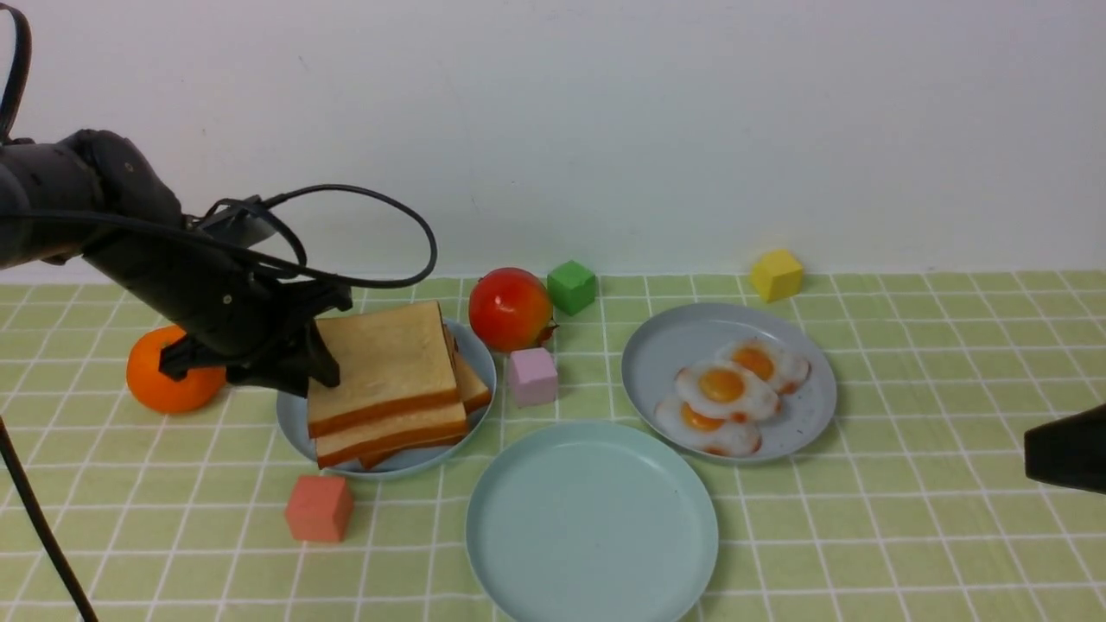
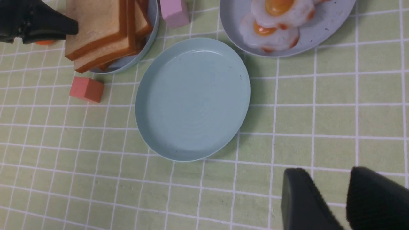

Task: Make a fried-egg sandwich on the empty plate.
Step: Use the left arm to grab a slice of bread, then use the left arm to put a slice of bread into the empty plate in the middle

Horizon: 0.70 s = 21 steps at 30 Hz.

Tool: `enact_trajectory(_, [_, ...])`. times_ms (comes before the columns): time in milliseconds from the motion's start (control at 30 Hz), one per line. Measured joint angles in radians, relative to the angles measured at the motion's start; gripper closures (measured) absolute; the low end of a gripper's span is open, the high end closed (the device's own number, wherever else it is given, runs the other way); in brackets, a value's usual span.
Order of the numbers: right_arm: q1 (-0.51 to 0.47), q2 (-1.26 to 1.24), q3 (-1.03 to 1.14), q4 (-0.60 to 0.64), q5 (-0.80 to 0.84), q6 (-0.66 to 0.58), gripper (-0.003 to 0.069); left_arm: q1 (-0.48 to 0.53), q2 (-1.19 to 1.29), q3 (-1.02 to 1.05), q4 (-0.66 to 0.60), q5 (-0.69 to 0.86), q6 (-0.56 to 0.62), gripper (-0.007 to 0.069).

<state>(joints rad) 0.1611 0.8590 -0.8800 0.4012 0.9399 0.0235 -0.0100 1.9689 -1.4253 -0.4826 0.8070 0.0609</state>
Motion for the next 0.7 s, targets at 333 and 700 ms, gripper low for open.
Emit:
enact_trajectory(333, [0.000,0.000,0.000,0.001,0.000,0.000,0.0418,0.001,-0.169,0.001,0.031,0.037,0.000,0.0575])
enact_trajectory(700, [0.000,0.000,0.000,0.001,-0.033,0.000,0.0418,-0.199,-0.288,0.258,-0.263,-0.038,0.178,0.0575])
